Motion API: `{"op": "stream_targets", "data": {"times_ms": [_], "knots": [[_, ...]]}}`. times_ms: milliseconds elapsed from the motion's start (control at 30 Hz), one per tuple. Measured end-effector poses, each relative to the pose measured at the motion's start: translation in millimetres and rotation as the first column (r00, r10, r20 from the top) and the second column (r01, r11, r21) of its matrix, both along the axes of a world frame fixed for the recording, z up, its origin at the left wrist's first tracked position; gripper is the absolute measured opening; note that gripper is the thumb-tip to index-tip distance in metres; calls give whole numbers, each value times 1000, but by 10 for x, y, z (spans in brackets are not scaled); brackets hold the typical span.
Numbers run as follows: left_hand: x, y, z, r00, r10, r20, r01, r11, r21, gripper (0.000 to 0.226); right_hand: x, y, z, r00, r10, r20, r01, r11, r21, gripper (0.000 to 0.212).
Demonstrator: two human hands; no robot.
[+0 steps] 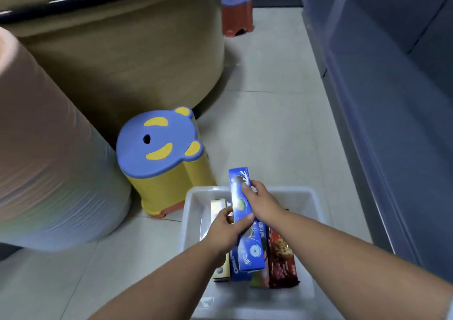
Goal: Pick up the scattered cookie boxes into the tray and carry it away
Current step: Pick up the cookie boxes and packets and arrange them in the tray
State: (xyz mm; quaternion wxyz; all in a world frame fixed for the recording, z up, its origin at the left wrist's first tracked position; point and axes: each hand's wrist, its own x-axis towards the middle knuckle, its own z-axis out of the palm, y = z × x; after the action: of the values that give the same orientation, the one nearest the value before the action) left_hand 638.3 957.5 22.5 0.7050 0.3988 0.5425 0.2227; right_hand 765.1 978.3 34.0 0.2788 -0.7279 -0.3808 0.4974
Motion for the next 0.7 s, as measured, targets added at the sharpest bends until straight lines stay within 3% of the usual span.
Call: {"op": "stream_targets", "data": {"times_ms": [167,367,500,700], "knots": [[194,-287,-413,999,-9,41,12,997,-74,27,206,-351,-407,997,-79,-12,78,996,-39,47],[275,-349,-730,993,-51,-110,46,998,-42,49,274,-454,-802,993,-114,6,115,992,-57,23],[338,-261,-861,979,-113,-170,115,993,4,29,295,-376,-1086,986,-163,-27,160,984,-76,10],[470,-188,-1206,871,-199,-449,295,943,155,35,418,-278,-1402,981,-191,-25,186,974,-126,12]]}}
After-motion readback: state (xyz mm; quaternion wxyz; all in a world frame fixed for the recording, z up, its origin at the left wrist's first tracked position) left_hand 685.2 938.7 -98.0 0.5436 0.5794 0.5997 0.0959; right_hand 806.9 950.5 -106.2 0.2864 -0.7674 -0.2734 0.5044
